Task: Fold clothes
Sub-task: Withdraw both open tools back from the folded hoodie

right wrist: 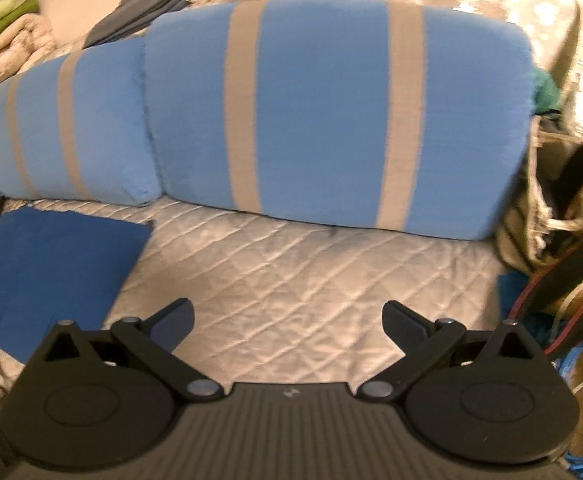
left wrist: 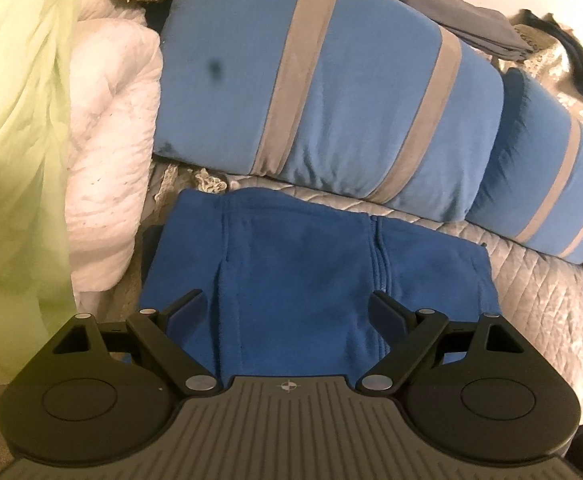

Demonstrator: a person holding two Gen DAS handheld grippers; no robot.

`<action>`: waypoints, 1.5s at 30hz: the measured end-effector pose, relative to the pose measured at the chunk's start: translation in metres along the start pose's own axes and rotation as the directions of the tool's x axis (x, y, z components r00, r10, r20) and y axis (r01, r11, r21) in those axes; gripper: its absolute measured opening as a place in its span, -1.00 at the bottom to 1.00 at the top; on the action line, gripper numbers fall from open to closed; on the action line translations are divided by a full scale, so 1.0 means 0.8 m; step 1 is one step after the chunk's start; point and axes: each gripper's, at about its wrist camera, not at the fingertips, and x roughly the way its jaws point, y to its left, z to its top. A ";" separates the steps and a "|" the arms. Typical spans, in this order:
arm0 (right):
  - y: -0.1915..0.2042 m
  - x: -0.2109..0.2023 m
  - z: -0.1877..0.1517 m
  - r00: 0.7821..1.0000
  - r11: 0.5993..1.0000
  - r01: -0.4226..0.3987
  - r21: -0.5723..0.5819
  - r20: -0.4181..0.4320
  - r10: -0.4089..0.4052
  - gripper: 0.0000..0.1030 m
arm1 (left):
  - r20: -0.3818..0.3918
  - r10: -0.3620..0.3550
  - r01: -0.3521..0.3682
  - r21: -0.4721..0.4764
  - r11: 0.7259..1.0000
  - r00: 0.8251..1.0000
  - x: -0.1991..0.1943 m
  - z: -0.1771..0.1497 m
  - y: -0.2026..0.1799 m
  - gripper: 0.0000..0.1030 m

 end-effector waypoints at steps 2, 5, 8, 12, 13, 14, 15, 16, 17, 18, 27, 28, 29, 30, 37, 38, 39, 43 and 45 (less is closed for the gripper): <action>-0.019 -0.009 -0.001 1.000 1.000 0.027 0.004 0.008 -0.027 1.00 | 0.003 0.000 0.000 0.002 1.000 1.000 -0.003 0.000 -0.002 0.72; -0.048 -0.025 -0.003 0.997 0.997 0.071 0.008 0.025 -0.071 1.00 | 0.006 -0.002 0.002 -0.001 1.000 1.000 -0.006 0.001 -0.001 0.72; -0.080 -0.041 -0.003 0.993 0.994 0.111 0.015 0.038 -0.112 1.00 | 0.009 -0.002 0.002 -0.006 1.000 1.000 -0.009 0.001 0.000 0.71; -0.117 -0.059 -0.008 0.987 0.988 0.156 0.013 0.035 -0.156 1.00 | 0.010 -0.006 0.006 -0.006 1.000 1.000 -0.013 0.000 -0.001 0.71; -0.127 -0.063 -0.009 0.986 0.986 0.166 0.013 0.031 -0.166 1.00 | 0.010 -0.007 0.007 -0.005 1.000 1.000 -0.013 0.000 -0.001 0.71; -0.135 -0.066 -0.011 0.985 0.985 0.169 0.014 0.029 -0.169 1.00 | 0.011 -0.008 0.008 -0.004 1.000 1.000 -0.014 0.000 -0.001 0.71; -0.144 -0.069 -0.013 0.985 0.985 0.173 0.015 0.026 -0.173 1.00 | 0.011 -0.006 0.006 -0.003 1.000 1.000 -0.015 0.000 -0.002 0.71; -0.152 -0.072 -0.015 0.984 0.984 0.177 0.020 0.023 -0.177 1.00 | 0.012 -0.004 0.004 -0.001 1.000 1.000 -0.015 -0.001 -0.002 0.71; -0.157 -0.075 -0.017 0.983 0.983 0.181 0.027 0.022 -0.182 1.00 | 0.012 -0.003 0.003 -0.001 1.000 1.000 -0.015 -0.001 -0.003 0.71; -0.162 -0.077 -0.020 0.983 0.983 0.183 0.032 0.019 -0.184 1.00 | 0.012 -0.003 0.003 -0.001 1.000 1.000 -0.015 -0.001 -0.004 0.71; -0.171 -0.095 -0.045 0.981 0.981 0.195 -0.011 0.004 -0.195 1.00 | 0.019 -0.007 0.006 0.052 0.999 1.000 -0.030 -0.020 -0.015 0.72; -0.172 -0.098 -0.049 0.982 0.981 0.191 -0.011 0.002 -0.191 1.00 | 0.022 -0.006 0.004 0.062 0.998 1.000 -0.034 -0.024 -0.017 0.71; -0.173 -0.101 -0.053 0.982 0.982 0.188 -0.011 0.000 -0.188 1.00 | 0.025 -0.005 0.003 0.072 0.997 1.000 -0.037 -0.029 -0.019 0.72; -0.174 -0.104 -0.057 0.983 0.983 0.184 -0.010 -0.002 -0.184 1.00 | 0.029 -0.004 0.002 0.082 0.997 1.000 -0.040 -0.033 -0.021 0.72; -0.178 -0.131 -0.094 0.988 0.988 0.152 -0.003 -0.006 -0.152 1.00 | 0.037 -0.004 0.000 0.090 0.996 0.999 -0.063 -0.073 -0.032 0.72; -0.178 -0.135 -0.099 0.989 0.989 0.150 -0.006 -0.006 -0.150 1.00 | 0.036 -0.008 0.005 0.086 0.996 0.999 -0.066 -0.078 -0.032 0.72; -0.178 -0.140 -0.105 0.989 0.989 0.149 -0.009 -0.005 -0.149 1.00 | 0.037 -0.013 0.010 0.088 0.996 0.999 -0.070 -0.083 -0.032 0.72; -0.178 -0.158 -0.127 0.991 0.991 0.136 -0.009 0.000 -0.136 1.00 | 0.037 -0.033 0.029 0.097 0.995 0.999 -0.086 -0.103 -0.033 0.72; -0.177 -0.168 -0.141 0.991 0.991 0.132 -0.007 0.000 -0.132 1.00 | 0.034 -0.036 0.033 0.106 0.994 0.999 -0.094 -0.113 -0.034 0.72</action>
